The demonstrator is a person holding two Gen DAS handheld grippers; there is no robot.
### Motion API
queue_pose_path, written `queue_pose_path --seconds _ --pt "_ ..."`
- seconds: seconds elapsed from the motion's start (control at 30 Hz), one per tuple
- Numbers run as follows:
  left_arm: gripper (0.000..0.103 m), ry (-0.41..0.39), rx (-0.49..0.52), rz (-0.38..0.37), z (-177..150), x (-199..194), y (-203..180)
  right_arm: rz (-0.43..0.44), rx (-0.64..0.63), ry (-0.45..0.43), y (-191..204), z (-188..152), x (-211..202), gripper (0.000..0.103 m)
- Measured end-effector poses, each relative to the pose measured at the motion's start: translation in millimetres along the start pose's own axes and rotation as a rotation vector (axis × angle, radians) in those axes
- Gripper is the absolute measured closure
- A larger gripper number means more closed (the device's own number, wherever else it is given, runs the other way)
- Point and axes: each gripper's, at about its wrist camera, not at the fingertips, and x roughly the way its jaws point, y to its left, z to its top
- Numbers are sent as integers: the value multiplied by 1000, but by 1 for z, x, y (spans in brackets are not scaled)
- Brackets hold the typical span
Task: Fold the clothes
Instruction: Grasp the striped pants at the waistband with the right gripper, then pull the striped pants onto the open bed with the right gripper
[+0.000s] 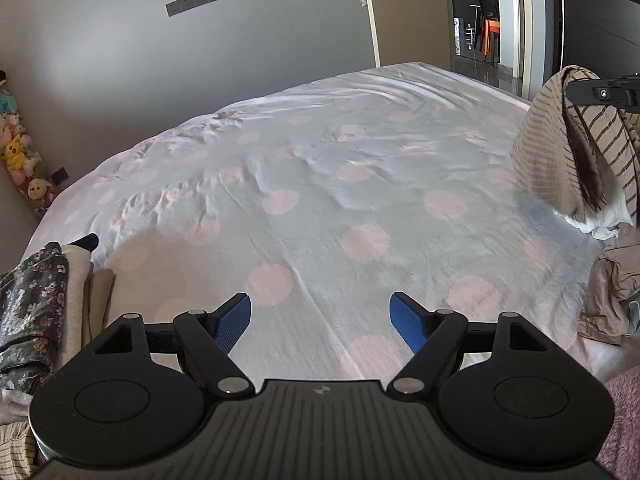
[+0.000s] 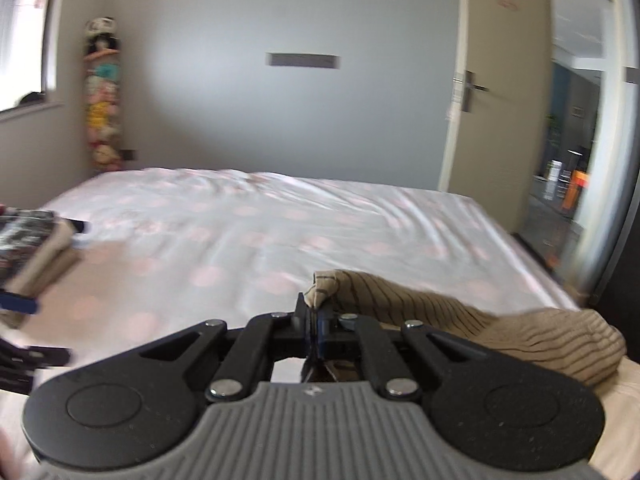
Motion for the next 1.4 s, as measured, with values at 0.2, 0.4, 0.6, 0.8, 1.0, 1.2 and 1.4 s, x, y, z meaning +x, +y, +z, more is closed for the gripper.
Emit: queue_pose_path --seconds 0.2,0.4,0.6,0.8,1.0,1.2,1.4 --pt "27 -16 -40 26 -15 -17 36 297 -21 -9 101 4 -20 99" --pt "27 3 -83 71 -38 -27 76 413 -24 99 176 -23 -8 99" --pt "27 50 -128 62 -63 -26 104 403 7 198 187 -54 5 59" --pt "27 75 -154 -5 -80 -20 108 249 3 281 143 -74 10 56" --pt "27 131 -111 -85 -86 8 84 24 18 417 75 -103 38 53" --pt "27 201 -34 -165 -89 39 51 -94 41 515 16 -121 67 53" --pt "27 272 14 -252 -96 65 17 -93 110 566 -14 -129 102 53"
